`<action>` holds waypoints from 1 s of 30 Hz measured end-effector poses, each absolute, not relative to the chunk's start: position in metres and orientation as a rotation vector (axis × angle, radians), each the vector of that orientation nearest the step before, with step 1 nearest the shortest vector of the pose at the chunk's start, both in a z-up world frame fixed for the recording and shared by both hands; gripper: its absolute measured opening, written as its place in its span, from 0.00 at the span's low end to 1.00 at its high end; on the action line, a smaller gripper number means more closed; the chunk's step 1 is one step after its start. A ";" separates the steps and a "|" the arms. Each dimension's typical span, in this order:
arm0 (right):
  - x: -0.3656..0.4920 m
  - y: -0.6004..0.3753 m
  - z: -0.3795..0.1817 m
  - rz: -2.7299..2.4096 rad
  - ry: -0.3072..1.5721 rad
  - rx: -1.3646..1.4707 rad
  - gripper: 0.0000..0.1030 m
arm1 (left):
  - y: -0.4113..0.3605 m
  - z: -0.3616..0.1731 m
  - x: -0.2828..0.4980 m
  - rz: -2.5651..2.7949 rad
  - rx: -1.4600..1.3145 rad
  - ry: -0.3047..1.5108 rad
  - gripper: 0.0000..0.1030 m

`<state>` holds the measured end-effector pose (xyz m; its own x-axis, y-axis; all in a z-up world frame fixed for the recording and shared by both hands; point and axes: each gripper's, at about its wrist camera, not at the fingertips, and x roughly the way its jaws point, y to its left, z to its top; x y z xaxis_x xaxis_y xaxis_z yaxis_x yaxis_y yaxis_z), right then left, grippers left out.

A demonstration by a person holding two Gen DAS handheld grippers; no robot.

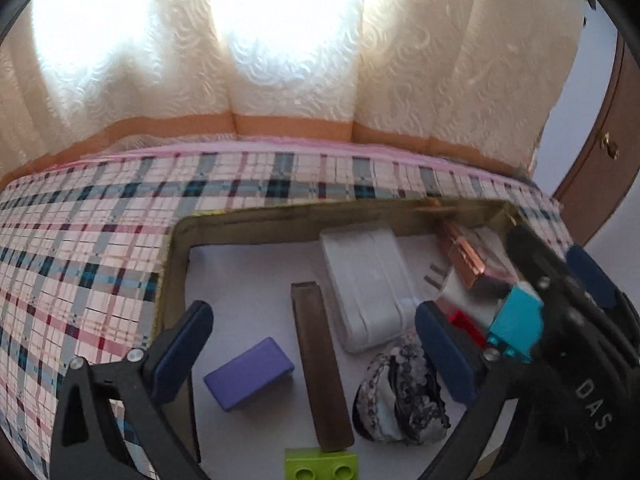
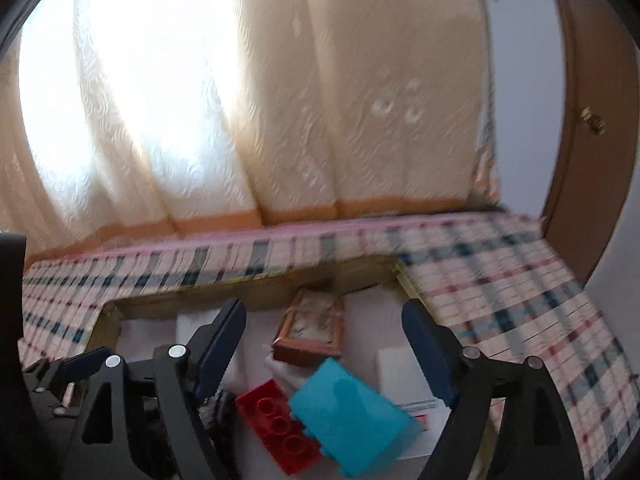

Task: Organize rigid objects
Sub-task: 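Lower the frame and bar into the tray and open both tools, then withdraw both tools from the tray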

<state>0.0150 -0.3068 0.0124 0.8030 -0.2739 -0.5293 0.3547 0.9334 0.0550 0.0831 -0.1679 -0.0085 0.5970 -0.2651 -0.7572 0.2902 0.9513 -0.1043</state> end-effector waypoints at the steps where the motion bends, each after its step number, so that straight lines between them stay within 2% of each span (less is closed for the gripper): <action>1: 0.010 -0.306 0.014 -0.348 0.513 0.150 0.82 | -0.169 -0.007 0.081 -0.326 0.031 0.850 0.99; 6: -0.009 -0.307 0.021 -0.375 0.383 0.191 0.85 | -0.169 0.010 0.065 -0.306 0.073 0.687 0.99; 14: -0.027 -0.301 0.021 -0.404 0.283 0.170 0.85 | -0.152 0.019 0.040 -0.199 0.108 0.468 0.99; 30: -0.064 -0.270 0.016 -0.460 0.178 0.024 0.86 | -0.133 0.010 0.005 -0.182 0.086 0.337 1.00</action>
<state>-0.0640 -0.2704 0.0163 0.8807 -0.4395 -0.1764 0.4438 0.8960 -0.0167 0.0049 -0.1330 0.0103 0.9275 -0.1631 -0.3365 0.1918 0.9800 0.0536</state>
